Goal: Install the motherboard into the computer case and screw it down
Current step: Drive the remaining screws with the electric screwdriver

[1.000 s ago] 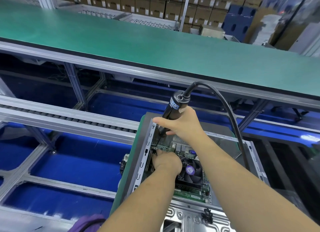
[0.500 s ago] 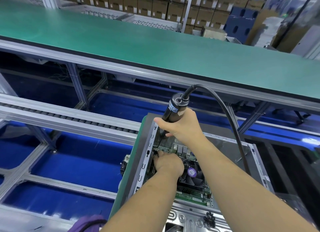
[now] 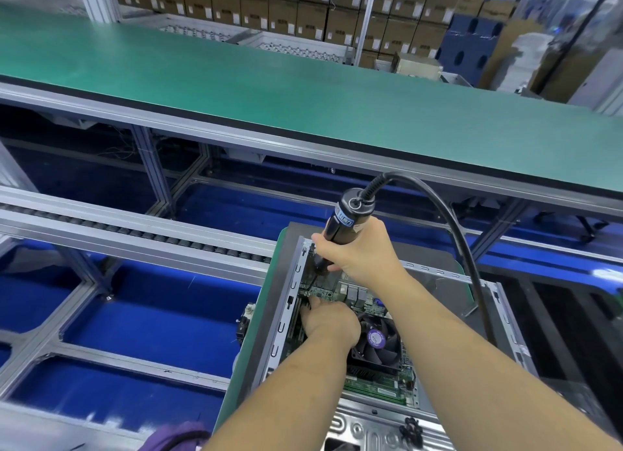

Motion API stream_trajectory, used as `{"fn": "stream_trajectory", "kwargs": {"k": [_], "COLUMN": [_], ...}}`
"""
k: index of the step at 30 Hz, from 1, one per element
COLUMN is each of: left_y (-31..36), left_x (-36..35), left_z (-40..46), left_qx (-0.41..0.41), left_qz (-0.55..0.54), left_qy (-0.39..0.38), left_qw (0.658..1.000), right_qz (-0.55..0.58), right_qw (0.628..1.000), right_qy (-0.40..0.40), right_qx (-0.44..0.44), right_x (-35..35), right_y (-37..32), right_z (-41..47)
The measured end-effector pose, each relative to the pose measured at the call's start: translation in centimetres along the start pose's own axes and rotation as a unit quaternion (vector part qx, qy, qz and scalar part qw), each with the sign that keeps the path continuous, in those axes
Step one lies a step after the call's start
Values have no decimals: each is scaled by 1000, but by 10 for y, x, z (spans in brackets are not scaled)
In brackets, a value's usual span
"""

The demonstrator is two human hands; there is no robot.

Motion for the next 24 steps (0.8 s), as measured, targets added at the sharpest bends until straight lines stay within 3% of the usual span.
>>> {"fn": "stream_trajectory", "kwargs": {"k": [17, 24], "left_y": [0, -9], "left_x": [-1, -6], "left_z": [1, 8], "left_qx": [0, 29], "left_qz": [19, 11], "left_qy": [-11, -18], "left_qw": [1000, 999], "right_qz": [39, 84], "right_qw": [999, 993], "right_qy": [5, 48], "right_qx": [-35, -71], "right_x": [9, 23], "right_y": [3, 18], "right_z": [-5, -9]}}
Point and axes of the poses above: each hand's wrist, its own z-axis towards the middle knuckle, its own x-axis out of the back of the hand, y = z × x, the point moved 10 cm from there along z, towards the middle knuckle, and after that the axes turned 6 degrees about y, right-handed, at the moved point
